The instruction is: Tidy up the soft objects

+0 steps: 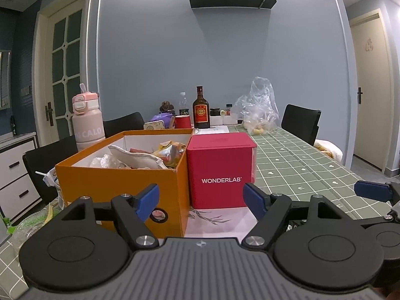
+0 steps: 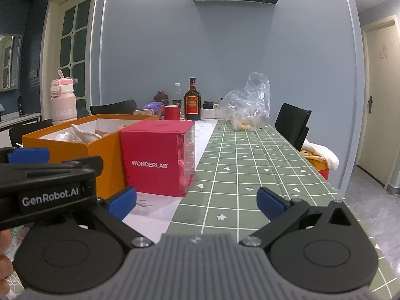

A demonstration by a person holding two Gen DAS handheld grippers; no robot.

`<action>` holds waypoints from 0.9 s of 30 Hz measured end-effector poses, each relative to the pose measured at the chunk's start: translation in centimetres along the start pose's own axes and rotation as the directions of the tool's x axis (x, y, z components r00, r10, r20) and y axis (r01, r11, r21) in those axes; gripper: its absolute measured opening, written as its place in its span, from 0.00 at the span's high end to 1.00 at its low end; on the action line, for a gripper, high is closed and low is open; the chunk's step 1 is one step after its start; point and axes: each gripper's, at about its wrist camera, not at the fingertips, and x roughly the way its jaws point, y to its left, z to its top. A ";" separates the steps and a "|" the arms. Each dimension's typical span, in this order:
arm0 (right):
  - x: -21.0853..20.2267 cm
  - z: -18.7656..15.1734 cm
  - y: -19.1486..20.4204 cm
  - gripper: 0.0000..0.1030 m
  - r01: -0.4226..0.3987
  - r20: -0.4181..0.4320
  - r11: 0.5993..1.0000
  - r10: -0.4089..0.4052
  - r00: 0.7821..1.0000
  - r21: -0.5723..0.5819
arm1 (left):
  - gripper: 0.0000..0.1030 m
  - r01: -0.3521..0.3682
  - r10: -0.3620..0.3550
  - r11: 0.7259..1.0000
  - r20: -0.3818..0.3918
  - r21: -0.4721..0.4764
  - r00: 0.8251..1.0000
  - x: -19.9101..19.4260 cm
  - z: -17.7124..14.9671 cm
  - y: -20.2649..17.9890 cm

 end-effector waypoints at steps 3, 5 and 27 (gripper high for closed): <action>0.1 0.0 0.0 0.03 0.000 -0.004 1.000 0.000 1.000 0.008 | 0.13 0.002 -0.002 1.000 0.002 -0.005 1.000 0.0 -0.1 0.0; 0.1 0.0 -0.1 0.03 0.000 -0.003 1.000 0.000 1.000 0.010 | 0.13 0.005 -0.005 1.000 0.002 -0.009 1.000 0.0 -0.1 0.0; 0.2 -0.2 -0.1 0.03 -0.002 -0.013 1.000 0.002 1.000 0.008 | 0.13 0.011 -0.011 1.000 -0.001 -0.016 1.000 0.0 -0.2 -0.1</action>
